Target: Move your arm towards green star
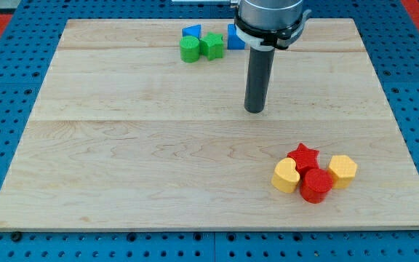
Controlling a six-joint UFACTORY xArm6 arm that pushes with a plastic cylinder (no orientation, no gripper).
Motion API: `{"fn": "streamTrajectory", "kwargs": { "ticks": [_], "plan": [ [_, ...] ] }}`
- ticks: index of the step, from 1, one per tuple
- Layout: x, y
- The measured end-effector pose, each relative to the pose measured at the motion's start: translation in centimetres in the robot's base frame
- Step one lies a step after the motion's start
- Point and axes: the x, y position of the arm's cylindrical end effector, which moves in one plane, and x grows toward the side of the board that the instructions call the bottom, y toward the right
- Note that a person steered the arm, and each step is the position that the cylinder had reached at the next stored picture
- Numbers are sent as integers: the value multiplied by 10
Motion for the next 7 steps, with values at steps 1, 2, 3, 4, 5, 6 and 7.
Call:
{"fn": "streamTrajectory", "kwargs": {
  "ticks": [1, 2, 3, 4, 5, 6, 7],
  "plan": [
    [0, 2],
    [0, 2],
    [0, 6],
    [0, 11],
    [0, 17],
    [0, 24],
    [0, 24]
  ]
}}
